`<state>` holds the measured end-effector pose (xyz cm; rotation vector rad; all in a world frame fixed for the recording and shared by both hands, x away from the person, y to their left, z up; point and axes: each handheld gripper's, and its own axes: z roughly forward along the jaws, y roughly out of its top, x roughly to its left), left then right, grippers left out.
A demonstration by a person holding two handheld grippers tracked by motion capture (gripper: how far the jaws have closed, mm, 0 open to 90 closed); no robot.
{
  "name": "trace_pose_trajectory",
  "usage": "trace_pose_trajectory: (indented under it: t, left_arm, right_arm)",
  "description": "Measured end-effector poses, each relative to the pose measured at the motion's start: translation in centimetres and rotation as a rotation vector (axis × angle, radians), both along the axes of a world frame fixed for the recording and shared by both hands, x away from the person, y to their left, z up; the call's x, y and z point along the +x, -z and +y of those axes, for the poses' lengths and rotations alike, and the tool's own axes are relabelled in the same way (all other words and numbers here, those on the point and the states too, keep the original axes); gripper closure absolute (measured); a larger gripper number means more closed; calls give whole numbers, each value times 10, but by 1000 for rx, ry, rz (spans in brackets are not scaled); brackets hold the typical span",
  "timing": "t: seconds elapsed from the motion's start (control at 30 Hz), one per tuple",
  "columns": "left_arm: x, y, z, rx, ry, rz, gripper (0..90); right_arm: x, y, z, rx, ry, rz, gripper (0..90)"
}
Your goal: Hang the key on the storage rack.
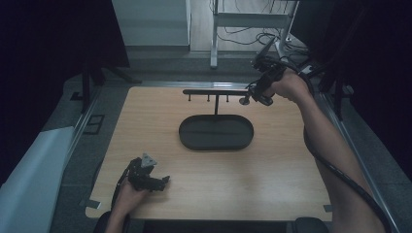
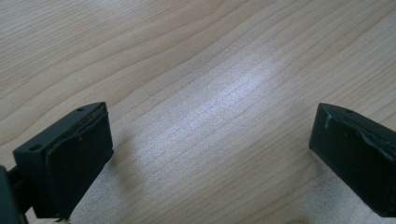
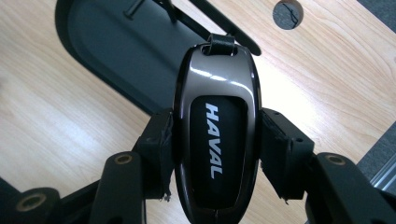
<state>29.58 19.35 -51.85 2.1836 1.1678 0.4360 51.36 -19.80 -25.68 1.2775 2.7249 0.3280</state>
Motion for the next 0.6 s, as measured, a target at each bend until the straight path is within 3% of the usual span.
trace_pose_trajectory:
  t: [0.6]
  left_arm:
    - [0, 0, -1, 3, 9, 4, 0]
  right_arm:
    - [6, 20, -19, -50, 52, 7, 489]
